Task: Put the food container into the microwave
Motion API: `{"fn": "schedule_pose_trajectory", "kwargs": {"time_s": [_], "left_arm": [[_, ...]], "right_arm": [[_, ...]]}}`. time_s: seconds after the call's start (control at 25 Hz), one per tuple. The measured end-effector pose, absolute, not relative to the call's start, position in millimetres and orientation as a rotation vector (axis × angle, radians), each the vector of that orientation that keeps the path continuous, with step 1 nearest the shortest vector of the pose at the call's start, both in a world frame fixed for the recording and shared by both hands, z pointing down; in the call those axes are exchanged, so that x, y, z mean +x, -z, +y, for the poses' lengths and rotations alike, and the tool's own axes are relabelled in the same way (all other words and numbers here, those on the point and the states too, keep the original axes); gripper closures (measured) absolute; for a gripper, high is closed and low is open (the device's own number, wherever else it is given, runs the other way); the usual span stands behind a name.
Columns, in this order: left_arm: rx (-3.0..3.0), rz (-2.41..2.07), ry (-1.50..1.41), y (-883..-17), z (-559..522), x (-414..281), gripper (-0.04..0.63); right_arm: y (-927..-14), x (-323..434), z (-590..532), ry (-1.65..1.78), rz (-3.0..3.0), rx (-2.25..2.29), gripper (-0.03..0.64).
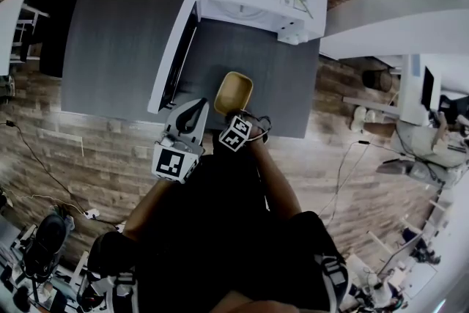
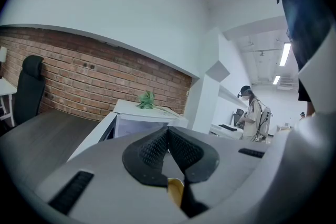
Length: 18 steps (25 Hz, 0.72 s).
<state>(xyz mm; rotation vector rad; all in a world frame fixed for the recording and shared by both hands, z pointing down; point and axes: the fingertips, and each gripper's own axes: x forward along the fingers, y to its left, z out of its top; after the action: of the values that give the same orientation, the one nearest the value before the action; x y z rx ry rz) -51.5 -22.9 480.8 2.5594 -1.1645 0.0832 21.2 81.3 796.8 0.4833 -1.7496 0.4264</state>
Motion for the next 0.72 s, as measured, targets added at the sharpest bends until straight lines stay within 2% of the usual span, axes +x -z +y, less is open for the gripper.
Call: {"fn": "schedule_pose_trajectory", "kwargs": {"time_s": [0.72], "left_arm": [[2.583, -1.189, -0.078, -472, -27, -29, 0.56]], "right_arm": [[-766, 42, 67, -0.359, -1.796, 0.43, 0.581]]}}
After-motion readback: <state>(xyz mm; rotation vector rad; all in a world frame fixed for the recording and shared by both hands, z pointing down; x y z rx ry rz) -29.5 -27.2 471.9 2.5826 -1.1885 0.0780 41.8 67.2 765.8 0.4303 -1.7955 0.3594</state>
